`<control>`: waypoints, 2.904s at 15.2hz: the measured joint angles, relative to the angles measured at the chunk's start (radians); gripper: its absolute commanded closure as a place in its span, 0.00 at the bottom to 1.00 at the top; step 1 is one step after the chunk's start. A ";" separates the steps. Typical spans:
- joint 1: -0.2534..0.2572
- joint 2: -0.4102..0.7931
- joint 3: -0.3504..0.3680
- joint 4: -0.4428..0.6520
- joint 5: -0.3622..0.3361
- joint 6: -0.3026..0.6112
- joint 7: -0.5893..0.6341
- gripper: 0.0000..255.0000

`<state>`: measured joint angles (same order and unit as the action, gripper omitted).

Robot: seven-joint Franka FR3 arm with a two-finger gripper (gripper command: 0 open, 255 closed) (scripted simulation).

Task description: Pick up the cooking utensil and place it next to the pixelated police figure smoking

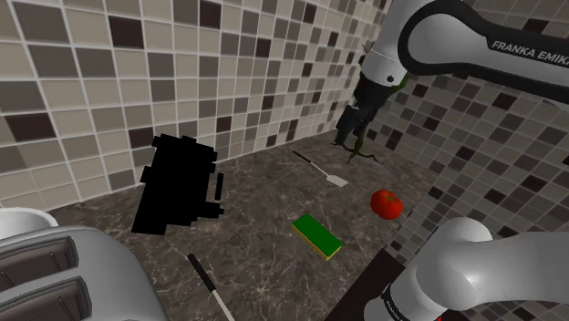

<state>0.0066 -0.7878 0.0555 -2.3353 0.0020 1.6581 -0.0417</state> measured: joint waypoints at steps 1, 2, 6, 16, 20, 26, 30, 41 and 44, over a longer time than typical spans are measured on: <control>0.000 0.000 0.000 0.000 0.000 0.000 0.000 0.00; -0.003 0.012 -0.006 -0.004 -0.003 0.014 -0.006 0.00; -0.021 0.072 -0.050 -0.039 -0.024 0.104 -0.047 0.00; -0.067 0.336 -0.175 -0.039 -0.058 0.355 -0.173 0.00; -0.081 0.472 -0.227 -0.008 -0.051 0.455 -0.233 0.00; -0.098 0.686 -0.288 0.078 -0.003 0.569 -0.330 0.00; -0.113 0.822 -0.310 0.150 0.044 0.621 -0.392 0.00; -0.117 0.901 -0.308 0.136 0.077 0.711 -0.417 0.00; -0.117 0.902 -0.308 0.135 0.077 0.712 -0.417 0.00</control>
<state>-0.1100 0.1139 -0.2529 -2.2000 0.0788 2.3697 -0.4590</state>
